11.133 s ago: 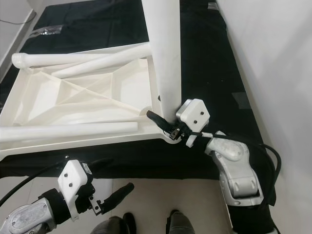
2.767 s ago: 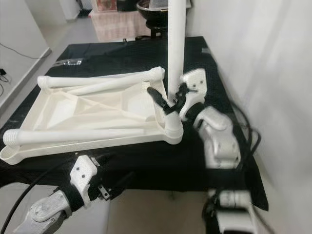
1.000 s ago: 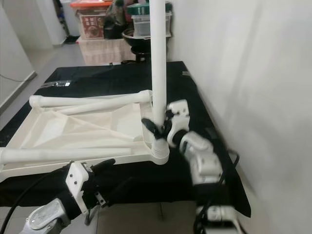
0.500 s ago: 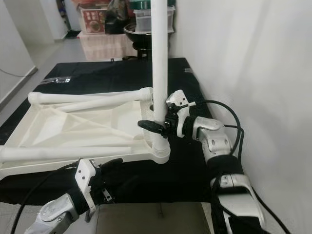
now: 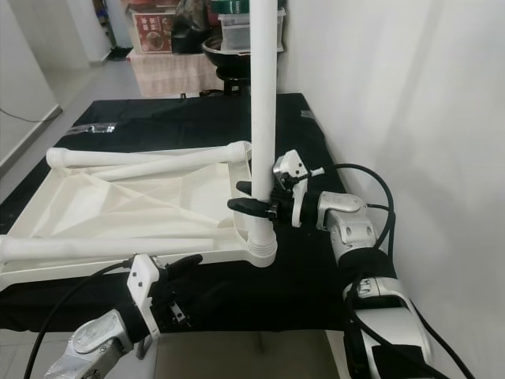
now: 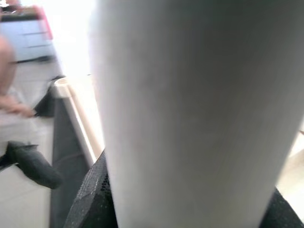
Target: Building children table
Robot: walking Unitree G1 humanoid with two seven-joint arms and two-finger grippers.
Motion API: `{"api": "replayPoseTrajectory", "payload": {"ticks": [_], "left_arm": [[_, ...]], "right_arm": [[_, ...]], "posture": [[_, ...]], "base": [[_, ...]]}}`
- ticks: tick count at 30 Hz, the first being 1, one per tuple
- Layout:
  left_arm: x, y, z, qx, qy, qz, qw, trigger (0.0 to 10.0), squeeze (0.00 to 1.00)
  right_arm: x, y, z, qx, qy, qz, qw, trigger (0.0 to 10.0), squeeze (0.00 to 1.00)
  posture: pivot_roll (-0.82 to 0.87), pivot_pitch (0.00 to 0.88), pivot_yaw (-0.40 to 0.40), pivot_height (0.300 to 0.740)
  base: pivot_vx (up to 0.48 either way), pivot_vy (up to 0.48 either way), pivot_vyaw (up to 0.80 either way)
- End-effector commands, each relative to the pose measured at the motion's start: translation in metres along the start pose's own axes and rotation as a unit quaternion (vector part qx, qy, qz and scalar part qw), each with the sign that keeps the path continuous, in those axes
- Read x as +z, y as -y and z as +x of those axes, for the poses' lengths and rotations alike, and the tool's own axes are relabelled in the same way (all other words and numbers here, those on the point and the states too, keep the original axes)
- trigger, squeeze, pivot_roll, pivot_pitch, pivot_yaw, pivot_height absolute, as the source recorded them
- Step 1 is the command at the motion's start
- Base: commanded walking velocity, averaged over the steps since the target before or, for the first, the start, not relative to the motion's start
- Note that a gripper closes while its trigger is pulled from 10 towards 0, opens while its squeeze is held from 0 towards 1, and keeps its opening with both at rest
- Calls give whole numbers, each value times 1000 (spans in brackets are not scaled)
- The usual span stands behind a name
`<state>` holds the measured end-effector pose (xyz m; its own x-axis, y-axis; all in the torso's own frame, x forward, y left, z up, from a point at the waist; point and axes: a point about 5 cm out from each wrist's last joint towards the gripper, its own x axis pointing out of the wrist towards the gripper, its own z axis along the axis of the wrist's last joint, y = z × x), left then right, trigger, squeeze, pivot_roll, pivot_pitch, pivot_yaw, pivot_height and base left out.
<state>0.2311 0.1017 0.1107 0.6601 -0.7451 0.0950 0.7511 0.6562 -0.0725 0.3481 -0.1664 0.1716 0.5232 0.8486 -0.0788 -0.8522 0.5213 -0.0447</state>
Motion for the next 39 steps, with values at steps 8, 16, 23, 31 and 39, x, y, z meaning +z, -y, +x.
{"api": "replayPoseTrajectory", "payload": {"ticks": [8,16,23,31,39], "left_arm": [[-2,-7,-1,11,-4,6,1000,10000,0],[-2,-17,3,40,-5,16,999,10000,0],[-1,-25,9,43,-6,21,999,10000,0],[-2,-29,13,43,-6,21,999,10000,0],[-3,-30,14,45,-4,19,999,10000,0]], "right_arm": [[-55,-61,20,-314,-45,49,947,0,0],[-56,-49,33,-305,-37,81,948,10000,0],[-18,-43,43,-146,34,94,984,10000,1000],[17,-23,33,94,15,-3,995,10000,0],[23,-5,33,124,-8,0,992,0,0]], "posture": [[-68,0,-4,740],[-47,0,-4,740],[-49,0,9,740],[-44,0,7,740],[-31,0,-3,740]], "base": [[0,0,0],[0,0,0],[0,0,0],[0,0,0],[0,0,0]]}}
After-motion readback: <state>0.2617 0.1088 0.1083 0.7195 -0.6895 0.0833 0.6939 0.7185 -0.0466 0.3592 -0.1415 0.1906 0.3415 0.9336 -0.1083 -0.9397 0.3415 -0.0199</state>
